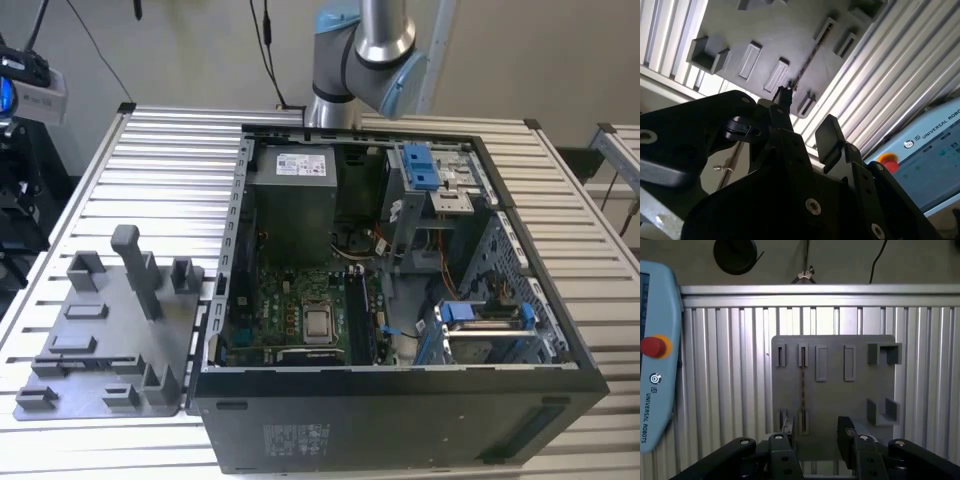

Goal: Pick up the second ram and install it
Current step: 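Pick up the second ram and move it above second insertion slot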

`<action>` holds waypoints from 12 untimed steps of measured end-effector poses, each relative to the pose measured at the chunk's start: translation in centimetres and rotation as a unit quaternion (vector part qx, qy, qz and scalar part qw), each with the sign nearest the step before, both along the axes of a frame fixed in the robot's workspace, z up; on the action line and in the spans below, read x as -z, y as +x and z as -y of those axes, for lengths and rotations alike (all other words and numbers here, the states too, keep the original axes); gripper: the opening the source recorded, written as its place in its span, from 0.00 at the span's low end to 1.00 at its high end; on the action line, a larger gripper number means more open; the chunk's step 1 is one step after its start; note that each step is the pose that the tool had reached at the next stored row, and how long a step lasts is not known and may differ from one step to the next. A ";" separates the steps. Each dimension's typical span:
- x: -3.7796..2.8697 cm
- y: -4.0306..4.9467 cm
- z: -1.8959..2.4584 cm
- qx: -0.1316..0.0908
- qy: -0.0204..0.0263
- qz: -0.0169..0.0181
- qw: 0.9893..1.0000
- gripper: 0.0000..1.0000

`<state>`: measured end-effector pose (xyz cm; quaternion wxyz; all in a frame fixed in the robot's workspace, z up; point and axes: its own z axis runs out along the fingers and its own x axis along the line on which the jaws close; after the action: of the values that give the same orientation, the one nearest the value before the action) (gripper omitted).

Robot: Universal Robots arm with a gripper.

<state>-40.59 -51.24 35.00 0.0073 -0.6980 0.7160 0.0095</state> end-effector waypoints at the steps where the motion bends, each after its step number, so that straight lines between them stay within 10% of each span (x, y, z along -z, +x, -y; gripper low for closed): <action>1: 0.11 0.00 0.00 0.000 0.000 0.000 1.000 0.48; 12: 1.51 0.00 0.00 0.000 0.000 0.000 1.000 0.48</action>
<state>-40.58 -51.24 33.49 0.0072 -0.6980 0.7160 0.0093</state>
